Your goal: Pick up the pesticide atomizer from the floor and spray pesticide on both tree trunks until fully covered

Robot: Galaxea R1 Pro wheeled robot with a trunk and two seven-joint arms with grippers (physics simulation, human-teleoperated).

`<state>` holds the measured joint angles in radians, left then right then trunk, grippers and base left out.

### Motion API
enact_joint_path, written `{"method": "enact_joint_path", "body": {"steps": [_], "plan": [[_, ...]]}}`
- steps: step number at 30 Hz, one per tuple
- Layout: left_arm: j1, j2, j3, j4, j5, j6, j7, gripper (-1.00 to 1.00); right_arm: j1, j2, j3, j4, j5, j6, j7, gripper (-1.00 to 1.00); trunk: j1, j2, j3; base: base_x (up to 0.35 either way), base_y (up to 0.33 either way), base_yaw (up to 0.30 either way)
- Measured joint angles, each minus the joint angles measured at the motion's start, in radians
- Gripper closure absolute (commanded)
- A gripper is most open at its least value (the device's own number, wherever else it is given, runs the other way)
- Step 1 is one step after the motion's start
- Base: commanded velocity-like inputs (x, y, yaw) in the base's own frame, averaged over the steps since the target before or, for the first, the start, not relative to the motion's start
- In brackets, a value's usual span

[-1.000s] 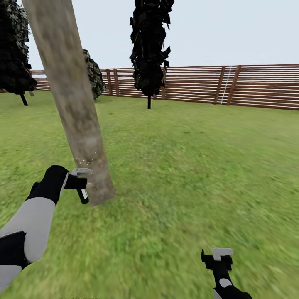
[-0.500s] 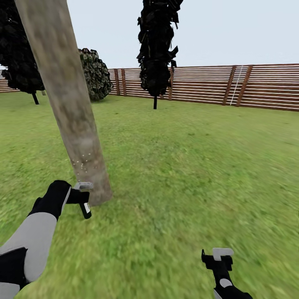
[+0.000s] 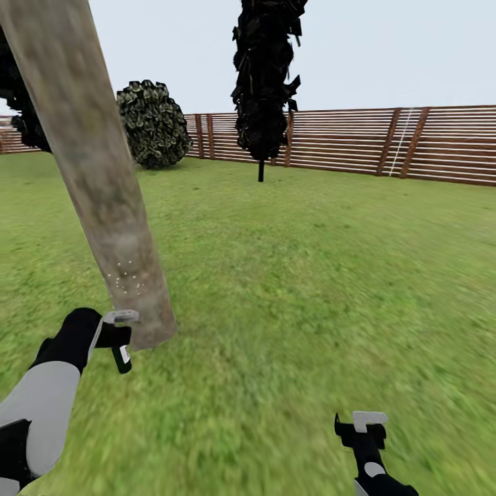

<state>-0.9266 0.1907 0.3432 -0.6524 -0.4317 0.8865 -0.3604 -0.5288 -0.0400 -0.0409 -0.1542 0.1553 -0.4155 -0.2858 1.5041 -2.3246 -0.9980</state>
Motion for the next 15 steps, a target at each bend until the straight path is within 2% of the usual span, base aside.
{"method": "enact_joint_path", "body": {"steps": [1,2,4,5,7,10,12,15], "plan": [[0.001,-0.019,0.001,-0.001,0.003,0.001,0.009,1.00,0.000,0.000,0.000,0.000,0.000,0.000,0.000,-1.00,0.000,0.000,0.000,0.182,-0.237,0.273],[0.001,-0.026,0.003,0.001,-0.002,0.000,0.012,1.00,0.000,0.000,0.000,0.000,0.000,0.000,0.000,-1.00,0.000,0.000,0.000,0.182,-0.237,0.275],[0.001,-0.024,0.006,0.002,-0.009,-0.002,0.014,1.00,0.000,0.000,0.000,-0.001,0.000,0.000,0.000,-1.00,0.000,0.000,0.000,0.182,-0.237,0.276],[0.003,-0.015,0.010,0.002,-0.014,-0.003,0.014,1.00,0.000,0.000,0.000,0.000,0.000,0.000,0.000,-1.00,0.000,0.000,0.000,0.182,-0.237,0.277],[0.020,0.023,0.025,-0.001,-0.021,-0.009,0.015,1.00,0.000,0.000,0.000,0.000,0.000,0.000,0.000,-1.00,0.000,0.000,0.000,0.182,-0.237,0.277],[0.047,0.041,0.029,0.001,-0.011,-0.043,0.015,1.00,0.000,0.000,0.000,0.000,0.000,0.000,0.000,-1.00,0.000,0.000,0.000,0.188,-0.233,0.278],[0.070,0.034,0.030,0.003,-0.005,-0.073,0.016,1.00,0.000,0.000,0.000,0.000,0.000,0.000,0.000,-1.00,0.000,0.000,0.000,0.207,-0.219,0.241],[0.078,-0.001,0.031,0.004,0.002,-0.081,0.018,1.00,0.000,0.000,0.000,-0.001,0.000,0.000,0.000,-1.00,0.000,0.000,0.000,0.228,-0.201,0.082]]}}
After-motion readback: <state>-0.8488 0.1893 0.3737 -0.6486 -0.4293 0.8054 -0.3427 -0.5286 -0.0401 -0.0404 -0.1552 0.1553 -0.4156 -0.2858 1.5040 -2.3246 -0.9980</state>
